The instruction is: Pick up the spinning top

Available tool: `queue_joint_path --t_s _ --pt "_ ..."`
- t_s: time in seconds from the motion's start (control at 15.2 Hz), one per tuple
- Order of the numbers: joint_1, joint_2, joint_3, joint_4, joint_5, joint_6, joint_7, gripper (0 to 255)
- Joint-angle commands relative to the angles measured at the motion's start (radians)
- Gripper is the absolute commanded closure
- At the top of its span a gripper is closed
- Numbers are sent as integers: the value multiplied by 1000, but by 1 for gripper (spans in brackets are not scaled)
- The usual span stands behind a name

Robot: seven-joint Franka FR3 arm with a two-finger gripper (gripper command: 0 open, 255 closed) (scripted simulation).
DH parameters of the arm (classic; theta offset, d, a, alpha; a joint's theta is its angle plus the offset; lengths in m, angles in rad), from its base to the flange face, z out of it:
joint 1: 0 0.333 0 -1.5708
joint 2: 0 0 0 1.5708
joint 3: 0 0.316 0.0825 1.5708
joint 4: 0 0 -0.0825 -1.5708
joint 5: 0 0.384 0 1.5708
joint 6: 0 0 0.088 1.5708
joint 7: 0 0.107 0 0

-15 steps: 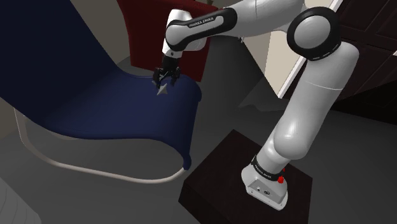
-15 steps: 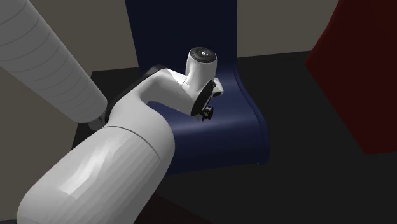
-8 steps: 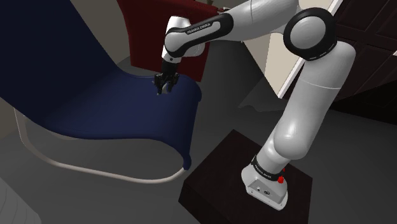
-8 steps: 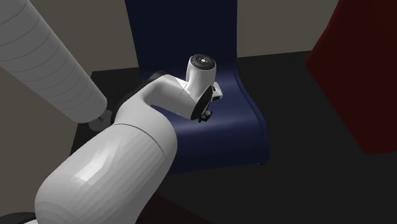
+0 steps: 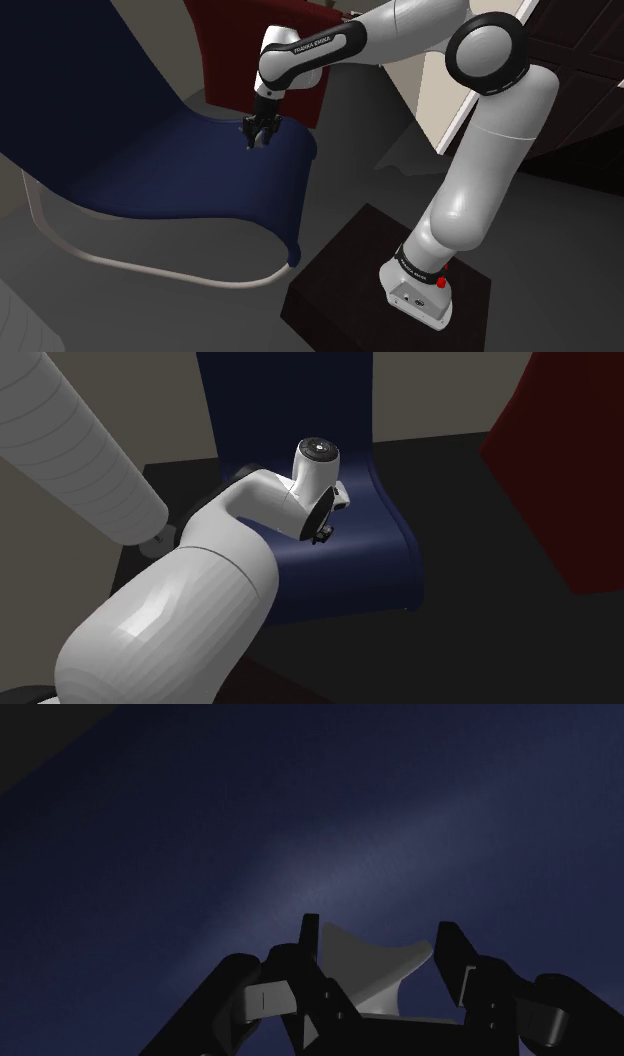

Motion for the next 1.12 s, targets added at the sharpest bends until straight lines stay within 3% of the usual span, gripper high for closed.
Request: queue_joint_path --t_s 0.0,1.06 --pt "0 0 0 0 0 0 0 255" --pt "-2 -69 -2 120 -10 -189 22 255"
